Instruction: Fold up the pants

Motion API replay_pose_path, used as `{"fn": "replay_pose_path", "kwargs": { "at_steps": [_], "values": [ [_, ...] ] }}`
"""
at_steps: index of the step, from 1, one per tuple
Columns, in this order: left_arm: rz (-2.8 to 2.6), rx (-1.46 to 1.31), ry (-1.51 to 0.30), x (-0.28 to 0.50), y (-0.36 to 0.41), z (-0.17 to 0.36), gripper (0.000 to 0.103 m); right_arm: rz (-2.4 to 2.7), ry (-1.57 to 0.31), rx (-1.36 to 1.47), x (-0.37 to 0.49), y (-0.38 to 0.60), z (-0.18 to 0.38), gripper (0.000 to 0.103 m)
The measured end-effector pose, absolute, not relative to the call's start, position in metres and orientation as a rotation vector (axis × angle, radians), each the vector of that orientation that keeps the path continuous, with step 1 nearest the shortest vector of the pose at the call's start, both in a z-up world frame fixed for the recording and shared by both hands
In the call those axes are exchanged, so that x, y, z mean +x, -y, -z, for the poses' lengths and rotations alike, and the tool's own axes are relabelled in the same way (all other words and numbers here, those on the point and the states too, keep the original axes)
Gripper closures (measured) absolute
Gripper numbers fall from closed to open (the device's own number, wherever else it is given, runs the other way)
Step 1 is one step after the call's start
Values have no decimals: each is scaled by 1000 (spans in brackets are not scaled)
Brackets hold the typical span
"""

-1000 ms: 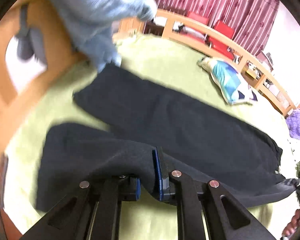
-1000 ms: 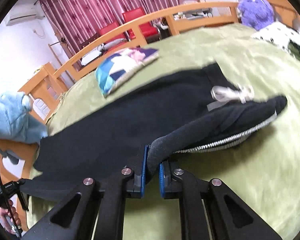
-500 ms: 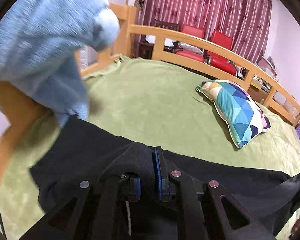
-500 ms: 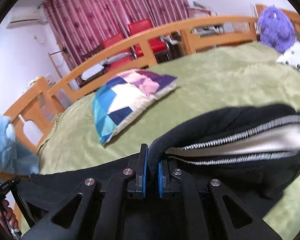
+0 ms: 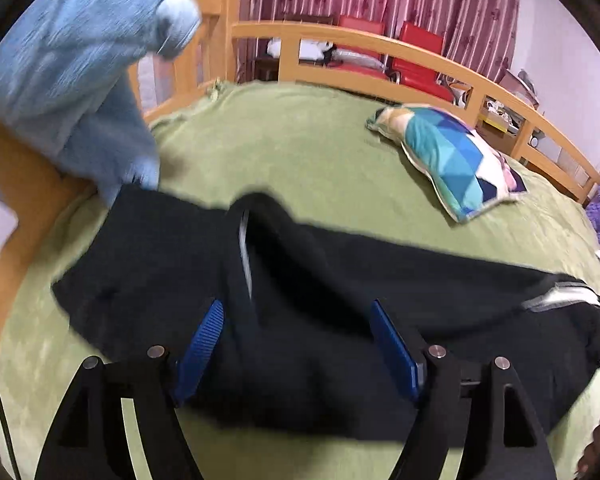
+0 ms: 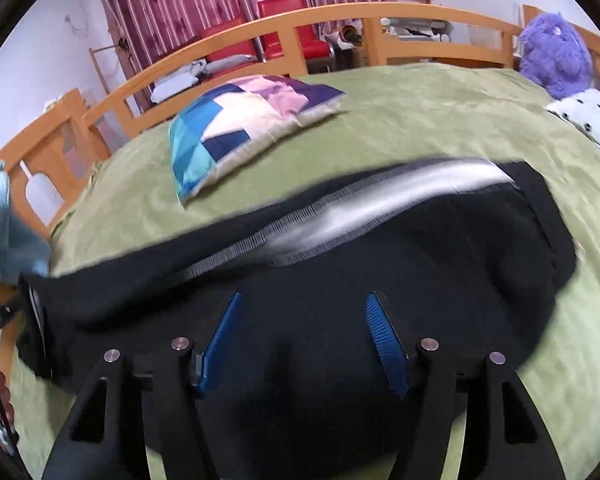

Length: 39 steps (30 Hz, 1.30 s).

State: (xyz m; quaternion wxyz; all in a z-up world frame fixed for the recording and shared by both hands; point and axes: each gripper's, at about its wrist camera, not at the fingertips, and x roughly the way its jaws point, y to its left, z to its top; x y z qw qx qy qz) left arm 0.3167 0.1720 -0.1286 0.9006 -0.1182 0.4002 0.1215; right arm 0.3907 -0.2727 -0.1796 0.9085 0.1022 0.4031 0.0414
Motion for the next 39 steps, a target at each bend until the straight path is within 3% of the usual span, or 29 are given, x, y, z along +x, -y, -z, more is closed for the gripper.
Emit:
{"fn": "replay_pose_path", "kwargs": {
  "at_steps": [3, 9, 15, 22, 23, 24, 25, 27, 32, 39],
  "values": [
    [-247, -303, -856, 280, -168, 145, 29, -44, -860, 234, 356, 293, 193, 33],
    [-183, -435, -920, 246, -166, 194, 29, 1, -936, 301, 327, 337, 234, 33],
    [-124, -588, -930, 269, -167, 227, 29, 17, -965, 513, 347, 379, 269, 33],
    [-168, -752, -871, 305, -179, 248, 29, 55, -869, 617, 384, 389, 274, 31],
    [-182, -753, -872, 309, -179, 248, 29, 58, -866, 626, 389, 388, 274, 34],
    [-195, -749, -873, 313, -179, 247, 30, 68, -864, 617, 395, 387, 274, 52],
    [-206, -743, -875, 316, -179, 245, 32, 84, -872, 594, 399, 386, 273, 63],
    [-259, -688, -892, 316, -179, 243, 85, 90, -880, 571, 403, 385, 273, 86],
    [-188, -733, -905, 292, -185, 234, 93, 73, -813, 679, 378, 403, 251, 91],
    [-155, -630, -936, 219, -141, 212, 95, 94, -816, 581, 309, 413, 211, 95]
  ]
}}
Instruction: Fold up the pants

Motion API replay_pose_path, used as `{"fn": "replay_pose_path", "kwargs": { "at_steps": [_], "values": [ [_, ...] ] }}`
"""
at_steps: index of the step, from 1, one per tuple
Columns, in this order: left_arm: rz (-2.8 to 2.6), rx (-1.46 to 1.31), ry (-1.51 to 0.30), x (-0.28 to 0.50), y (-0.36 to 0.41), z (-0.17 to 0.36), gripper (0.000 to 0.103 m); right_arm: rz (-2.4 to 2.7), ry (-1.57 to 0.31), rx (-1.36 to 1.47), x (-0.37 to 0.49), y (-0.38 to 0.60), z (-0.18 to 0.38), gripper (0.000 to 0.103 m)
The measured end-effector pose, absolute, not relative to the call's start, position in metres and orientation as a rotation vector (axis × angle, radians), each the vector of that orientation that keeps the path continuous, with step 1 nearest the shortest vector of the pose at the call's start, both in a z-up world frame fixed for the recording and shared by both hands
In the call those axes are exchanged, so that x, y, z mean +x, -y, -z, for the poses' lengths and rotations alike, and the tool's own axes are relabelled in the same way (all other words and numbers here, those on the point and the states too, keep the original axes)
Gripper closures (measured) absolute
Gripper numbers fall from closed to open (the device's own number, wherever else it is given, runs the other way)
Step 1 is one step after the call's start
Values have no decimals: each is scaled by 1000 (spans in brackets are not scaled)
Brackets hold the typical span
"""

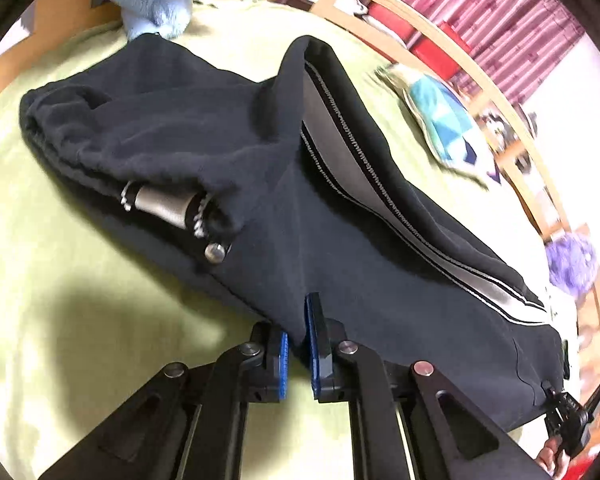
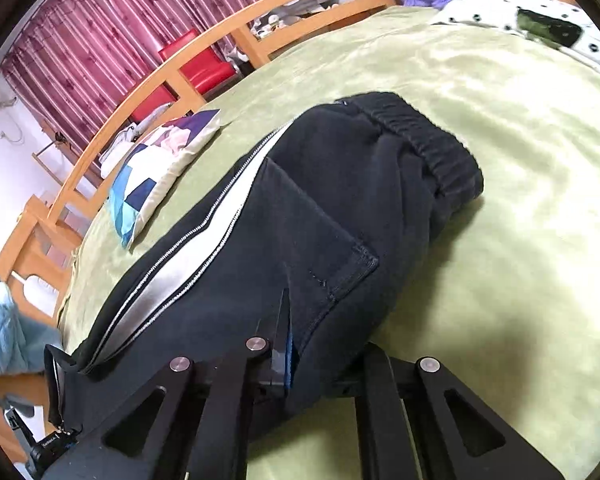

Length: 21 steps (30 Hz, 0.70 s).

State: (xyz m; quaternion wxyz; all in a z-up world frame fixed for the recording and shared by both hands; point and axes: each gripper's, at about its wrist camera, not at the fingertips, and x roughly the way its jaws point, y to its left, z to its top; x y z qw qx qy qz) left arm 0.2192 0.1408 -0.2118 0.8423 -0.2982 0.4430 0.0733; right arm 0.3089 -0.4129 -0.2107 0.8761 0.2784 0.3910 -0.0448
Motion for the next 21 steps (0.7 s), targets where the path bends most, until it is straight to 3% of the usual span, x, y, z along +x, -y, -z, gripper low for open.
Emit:
{"fn": "replay_pose_path", "kwargs": {
  "at_steps": [11, 13, 15, 18, 19, 21],
  "values": [
    [13, -462, -1031, 74, -25, 214, 93, 220, -857, 592, 147, 540, 195, 95],
    [9, -398, -1057, 68, -20, 213, 90, 226, -911, 592, 133, 554, 203, 89],
    [25, -391, -1088, 61, -22, 209, 86, 230, -968, 571, 129, 553, 209, 76],
    [60, -369, -1062, 38, -34, 187, 84, 271, -969, 412, 111, 533, 197, 65],
    [60, -342, -1039, 32, -37, 179, 81, 285, -957, 341, 104, 523, 188, 63],
    [47, -289, -1004, 26, -38, 166, 56, 299, -912, 256, 98, 504, 171, 59]
  ]
}}
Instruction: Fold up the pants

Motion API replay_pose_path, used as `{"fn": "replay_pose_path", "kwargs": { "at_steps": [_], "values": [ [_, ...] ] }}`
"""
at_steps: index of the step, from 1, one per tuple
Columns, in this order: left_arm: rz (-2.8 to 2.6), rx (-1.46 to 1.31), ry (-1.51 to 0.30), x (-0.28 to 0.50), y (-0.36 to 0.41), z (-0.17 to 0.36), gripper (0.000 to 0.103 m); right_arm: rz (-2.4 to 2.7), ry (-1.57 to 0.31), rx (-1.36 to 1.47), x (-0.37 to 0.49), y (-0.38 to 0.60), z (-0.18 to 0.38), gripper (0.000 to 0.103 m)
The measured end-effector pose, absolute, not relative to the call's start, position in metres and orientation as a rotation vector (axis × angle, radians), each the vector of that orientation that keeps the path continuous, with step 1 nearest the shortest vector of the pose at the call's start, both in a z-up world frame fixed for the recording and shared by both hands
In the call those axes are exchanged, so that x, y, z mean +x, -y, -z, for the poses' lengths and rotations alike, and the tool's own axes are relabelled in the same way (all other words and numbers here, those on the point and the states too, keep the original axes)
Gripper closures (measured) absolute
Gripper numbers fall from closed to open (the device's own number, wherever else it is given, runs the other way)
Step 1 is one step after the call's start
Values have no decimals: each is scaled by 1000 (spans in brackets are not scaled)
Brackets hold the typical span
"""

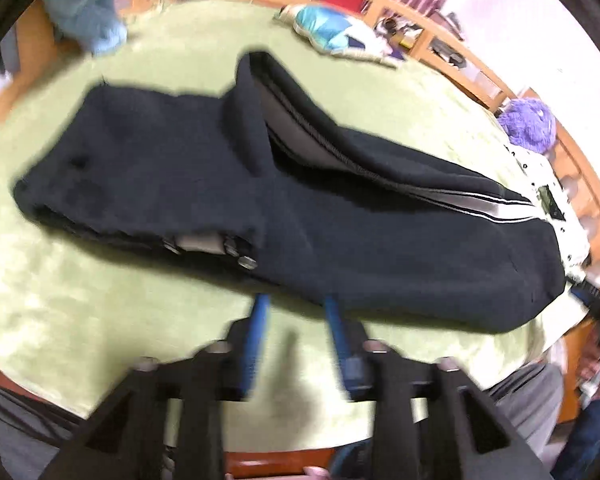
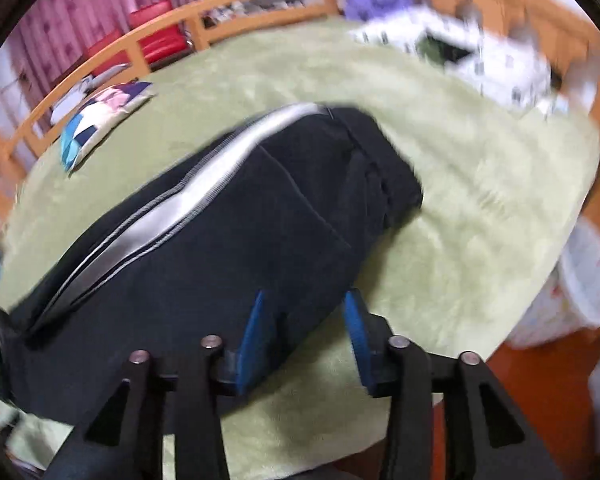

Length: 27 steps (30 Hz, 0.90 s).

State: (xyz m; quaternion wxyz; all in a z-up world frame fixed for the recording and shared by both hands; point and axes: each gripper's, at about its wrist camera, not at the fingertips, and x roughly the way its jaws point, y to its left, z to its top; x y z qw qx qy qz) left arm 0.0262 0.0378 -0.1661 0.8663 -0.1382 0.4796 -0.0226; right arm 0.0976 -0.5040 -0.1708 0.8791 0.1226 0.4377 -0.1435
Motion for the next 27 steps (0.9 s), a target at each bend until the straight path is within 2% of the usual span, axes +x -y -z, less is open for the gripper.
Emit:
{"fn": "replay_pose_path", "kwargs": {
  "at_steps": [1, 4, 8, 14, 15, 16, 17, 18, 21, 27],
  "values": [
    [26, -252, -969, 21, -42, 158, 51, 298, -894, 234, 96, 497, 163, 58],
    [-14, -204, -887, 21, -59, 144, 48, 229, -838, 240, 99, 472, 143, 52],
    [38, -212, -893, 39, -65, 145, 37, 111, -800, 294, 117, 432, 138, 52],
    [-83, -48, -910, 72, -41, 178, 36, -25, -774, 360, 144, 381, 153, 52],
    [-111, -33, -920, 74, -42, 184, 38, -41, -765, 360, 146, 374, 157, 52],
    [-115, -33, -926, 78, -44, 187, 45, -49, -759, 355, 148, 371, 160, 52],
    [-99, -62, -926, 80, -53, 188, 69, -56, -755, 346, 149, 369, 165, 52],
    [-71, -98, -927, 82, -59, 186, 81, -60, -752, 334, 148, 367, 168, 52],
    [-84, -117, -842, 83, -80, 160, 87, -35, -768, 307, 152, 369, 179, 52],
    [-258, -30, -715, 134, -131, 105, 88, -4, -794, 427, 164, 395, 192, 52]
  ]
}}
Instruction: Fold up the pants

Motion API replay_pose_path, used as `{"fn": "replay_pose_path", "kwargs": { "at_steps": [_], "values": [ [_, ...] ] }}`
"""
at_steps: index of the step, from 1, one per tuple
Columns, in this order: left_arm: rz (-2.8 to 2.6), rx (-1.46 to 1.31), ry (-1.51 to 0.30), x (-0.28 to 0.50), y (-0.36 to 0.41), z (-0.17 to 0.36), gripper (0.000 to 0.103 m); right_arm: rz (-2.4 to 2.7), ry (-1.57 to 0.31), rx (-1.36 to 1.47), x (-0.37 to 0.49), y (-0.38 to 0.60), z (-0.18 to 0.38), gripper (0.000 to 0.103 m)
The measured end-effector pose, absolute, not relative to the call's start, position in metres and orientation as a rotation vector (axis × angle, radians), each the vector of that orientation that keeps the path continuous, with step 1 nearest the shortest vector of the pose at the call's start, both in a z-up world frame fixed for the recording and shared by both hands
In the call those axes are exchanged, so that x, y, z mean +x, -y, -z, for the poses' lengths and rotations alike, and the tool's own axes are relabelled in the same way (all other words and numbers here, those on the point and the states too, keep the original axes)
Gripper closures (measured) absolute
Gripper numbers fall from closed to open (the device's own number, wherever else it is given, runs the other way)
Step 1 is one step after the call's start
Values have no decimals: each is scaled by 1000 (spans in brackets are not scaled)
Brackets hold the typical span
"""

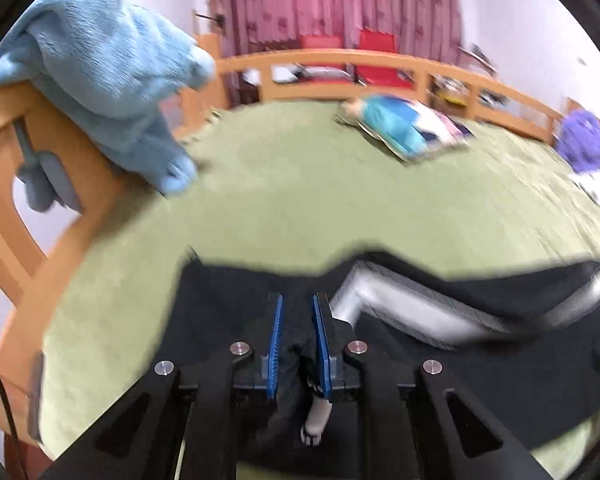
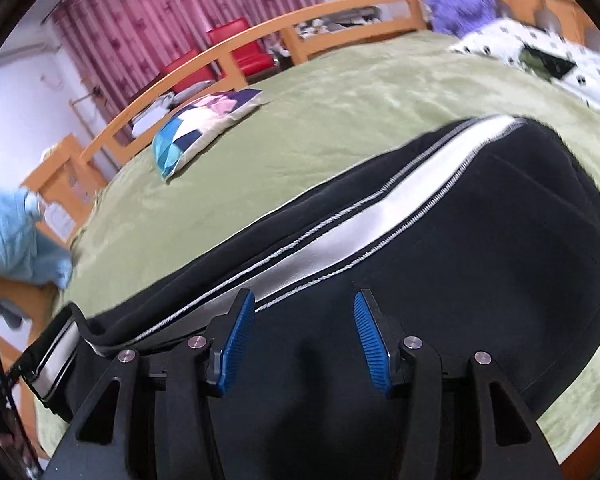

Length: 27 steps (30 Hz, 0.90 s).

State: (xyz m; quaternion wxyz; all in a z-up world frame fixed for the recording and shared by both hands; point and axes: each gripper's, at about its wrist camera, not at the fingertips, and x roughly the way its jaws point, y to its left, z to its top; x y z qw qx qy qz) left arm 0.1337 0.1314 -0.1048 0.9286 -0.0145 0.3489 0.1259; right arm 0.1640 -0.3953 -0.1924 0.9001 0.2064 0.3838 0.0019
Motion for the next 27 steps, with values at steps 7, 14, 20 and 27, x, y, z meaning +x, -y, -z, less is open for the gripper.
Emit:
{"fn": "replay_pose_path", "kwargs": {
  "at_steps": [7, 14, 20, 27],
  "values": [
    [-360, -44, -724, 213, -175, 104, 82, 56, -802, 416, 168, 396, 199, 52],
    [-269, -182, -752, 204, -188, 104, 45, 61, -820, 359, 173, 383, 204, 52],
    [-158, -329, -838, 147, -194, 135, 44, 35, -819, 361, 170, 378, 204, 52],
    [-109, -495, -903, 85, -198, 191, 44, 3, -824, 368, 165, 373, 204, 52]
  ]
}}
